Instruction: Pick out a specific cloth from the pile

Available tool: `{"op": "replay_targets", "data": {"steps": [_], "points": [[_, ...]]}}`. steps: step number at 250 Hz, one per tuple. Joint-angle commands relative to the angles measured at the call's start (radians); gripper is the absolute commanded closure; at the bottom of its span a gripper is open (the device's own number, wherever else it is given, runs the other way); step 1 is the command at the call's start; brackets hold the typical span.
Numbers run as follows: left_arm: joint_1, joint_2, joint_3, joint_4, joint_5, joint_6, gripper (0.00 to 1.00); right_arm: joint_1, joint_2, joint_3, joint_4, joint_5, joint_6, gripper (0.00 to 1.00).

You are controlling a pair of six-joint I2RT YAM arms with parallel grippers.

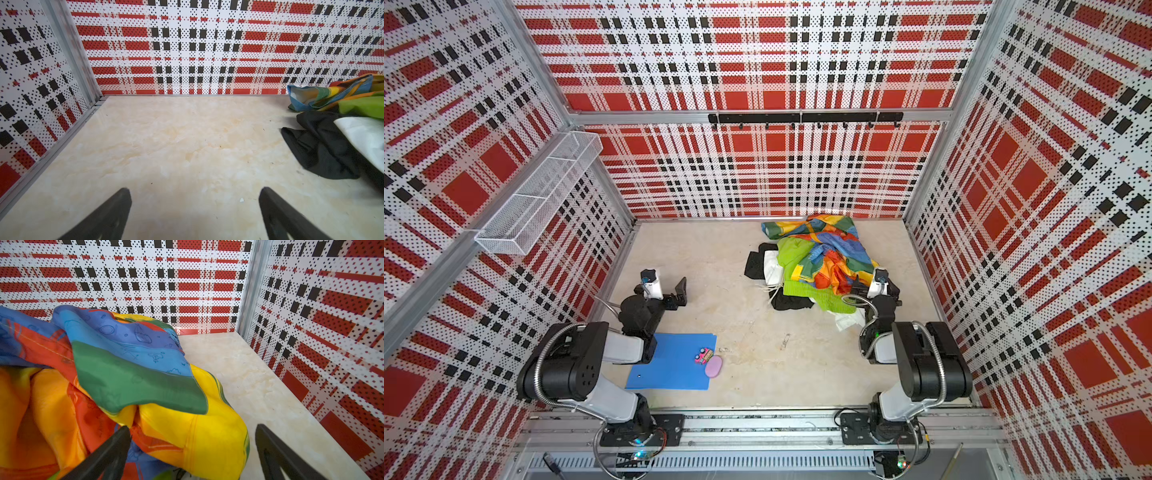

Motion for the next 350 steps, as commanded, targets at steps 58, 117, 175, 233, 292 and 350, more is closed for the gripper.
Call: {"op": "replay_targets", "data": {"steps": [58,117,175,233,292,350], "points": [[-0.003,0.0,0.014,0.009,-0.002,0.007,0.01,0.006,-0.001,-0.002,0.052,0.017,0.003,0.0],[-0.004,0.0,0.014,0.009,-0.003,0.009,0.01,0.007,-0.002,-0.003,0.052,0.017,0.003,0.0],[-0.003,0.0,0.014,0.009,-0.001,0.007,0.01,0.006,-0.002,-0.003,0.052,0.015,0.003,0.0],[0.002,0.0,0.014,0.009,0.006,0.004,0.01,0.006,-0.003,-0.003,0.052,0.015,0.003,0.0],[0.014,0.002,0.015,0.011,0.026,-0.006,0.01,0.007,-0.003,-0.003,0.053,0.014,0.004,0.0],[0.011,-0.014,0.005,0.015,0.021,-0.003,0.01,0.007,-0.014,-0.002,0.042,-0.003,-0.002,0.0]]}}
